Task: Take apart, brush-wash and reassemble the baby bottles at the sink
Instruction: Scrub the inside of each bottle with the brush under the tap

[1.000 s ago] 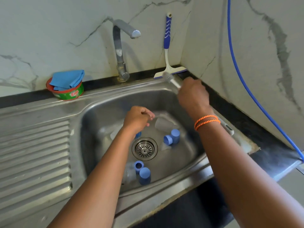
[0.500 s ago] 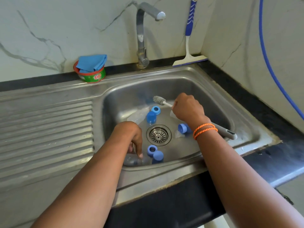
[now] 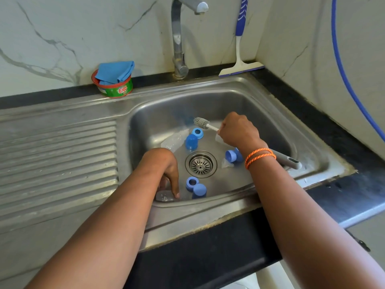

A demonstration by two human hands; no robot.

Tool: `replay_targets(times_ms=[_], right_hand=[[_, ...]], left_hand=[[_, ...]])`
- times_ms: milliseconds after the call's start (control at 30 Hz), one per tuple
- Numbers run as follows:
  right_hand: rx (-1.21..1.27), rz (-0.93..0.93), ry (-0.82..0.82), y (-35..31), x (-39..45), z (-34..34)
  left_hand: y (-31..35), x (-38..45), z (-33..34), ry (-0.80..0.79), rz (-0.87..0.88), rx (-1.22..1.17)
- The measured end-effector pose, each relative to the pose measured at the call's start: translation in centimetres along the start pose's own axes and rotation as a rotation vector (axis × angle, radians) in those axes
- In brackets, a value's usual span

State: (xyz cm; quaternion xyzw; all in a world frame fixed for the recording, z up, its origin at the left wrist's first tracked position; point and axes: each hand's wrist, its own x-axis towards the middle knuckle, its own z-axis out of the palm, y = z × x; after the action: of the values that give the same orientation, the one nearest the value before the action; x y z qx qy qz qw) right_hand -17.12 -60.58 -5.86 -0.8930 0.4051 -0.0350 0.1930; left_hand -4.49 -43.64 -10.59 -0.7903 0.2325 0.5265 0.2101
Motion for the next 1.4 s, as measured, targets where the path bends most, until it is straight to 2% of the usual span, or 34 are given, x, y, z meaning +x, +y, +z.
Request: replay_targets(times_ms=[267, 367, 533, 833, 967, 1067, 1167, 1233, 1400], right_hand=[[-0.004, 0.010, -0.014, 0.1, 0.2, 0.1], [-0.001, 0.007, -0.015, 0.1, 0.2, 0.1], [0.004, -0.007, -0.006, -0.1, 0.1, 0.0], [0.142, -0.109, 0.151, -2.2, -0.9, -0.3], [0.170, -0.137, 0.216, -3.3, -1.1, -1.3], [0.315, -0.123, 0.191, -4.6, -1.3, -2.2], [0.509, -0.096, 0.108, -5.8, -1.4, -2.3], [0.563, -0.072, 0.101, -6.1, -1.2, -2.0], [0.569, -0.051, 0.143, -5.9, -1.2, -0.7]], left_hand=[[-0.1, 0.3, 0.0, -0.066, -0.020, 0.047], [-0.7, -1.6, -0.2, 0.020, 0.043, 0.038], [-2.4, -5.1, -1.6, 0.252, 0.221, -0.016], [-4.8, -5.6, -1.9, 0.545, 0.706, -0.661], [-4.5, -4.6, -2.3, 0.659, 0.775, -0.880], [-3.8, -4.9, -2.8, 0.767, 0.871, -1.069], [-2.9, -5.7, -3.5, 0.777, 1.020, -1.235], [-2.2, -6.3, -4.5, 0.851, 1.031, -1.319], [-0.8, -6.5, -8.1, 0.993, 0.878, -1.449]])
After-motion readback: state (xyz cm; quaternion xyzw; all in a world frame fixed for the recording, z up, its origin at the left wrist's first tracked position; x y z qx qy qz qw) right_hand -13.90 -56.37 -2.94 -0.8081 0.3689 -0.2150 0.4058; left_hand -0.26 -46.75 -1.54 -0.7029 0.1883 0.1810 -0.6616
